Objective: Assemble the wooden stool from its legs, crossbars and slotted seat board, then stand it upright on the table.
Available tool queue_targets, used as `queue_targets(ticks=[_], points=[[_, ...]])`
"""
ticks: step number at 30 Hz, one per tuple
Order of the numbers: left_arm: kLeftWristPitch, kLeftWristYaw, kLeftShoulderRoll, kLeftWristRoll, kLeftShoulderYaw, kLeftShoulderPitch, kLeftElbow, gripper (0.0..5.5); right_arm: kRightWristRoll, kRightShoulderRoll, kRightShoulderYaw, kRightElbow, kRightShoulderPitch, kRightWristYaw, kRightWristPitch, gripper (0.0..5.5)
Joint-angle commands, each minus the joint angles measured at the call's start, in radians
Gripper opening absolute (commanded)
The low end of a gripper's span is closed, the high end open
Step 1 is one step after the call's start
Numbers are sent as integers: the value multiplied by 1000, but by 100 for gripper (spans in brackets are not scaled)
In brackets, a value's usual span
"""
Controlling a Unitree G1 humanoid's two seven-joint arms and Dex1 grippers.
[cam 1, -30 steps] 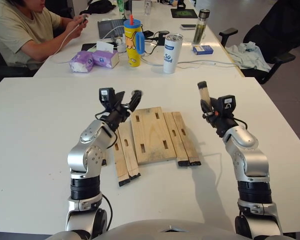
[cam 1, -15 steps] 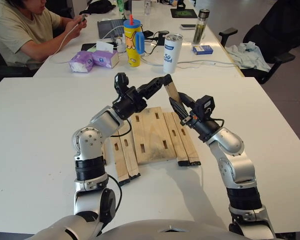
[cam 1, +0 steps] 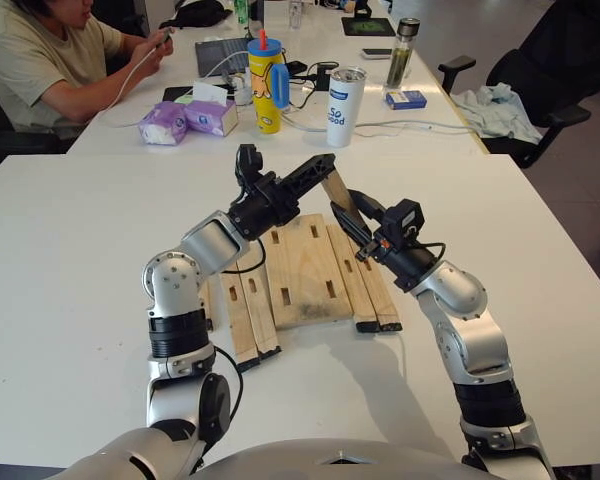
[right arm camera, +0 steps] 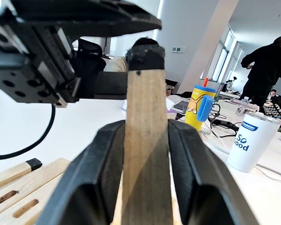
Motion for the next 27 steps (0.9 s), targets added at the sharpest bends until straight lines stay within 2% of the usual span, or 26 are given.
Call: queue_targets(ticks=[1, 11, 17, 18, 21, 25, 27], points=[[15, 10, 19, -17, -6, -23, 16, 204, -5, 6, 8, -21, 15, -8, -9, 131], [23, 10, 45, -31, -23, -16, 20, 47, -5, 19, 14, -19, 9, -14, -14, 131], [-5, 16, 52, -17, -23, -6, 16, 43, 22, 19, 12, -13, 5, -1, 14, 131], [-15, 24, 48, -17, -18, 1, 11, 43, 25, 19, 11, -12, 5, -3, 21, 169], [-65, 57, 41, 8, -7, 36, -30, 43, 2, -4, 22, -1, 6, -12, 71, 213], [-135, 146, 27, 34, 22, 108, -115, 43, -43, -49, 40, 53, 30, -1, 117, 215], [-147, 208, 27, 50, 30, 167, -181, 43, -38, -59, 8, 87, 32, -16, 142, 215]])
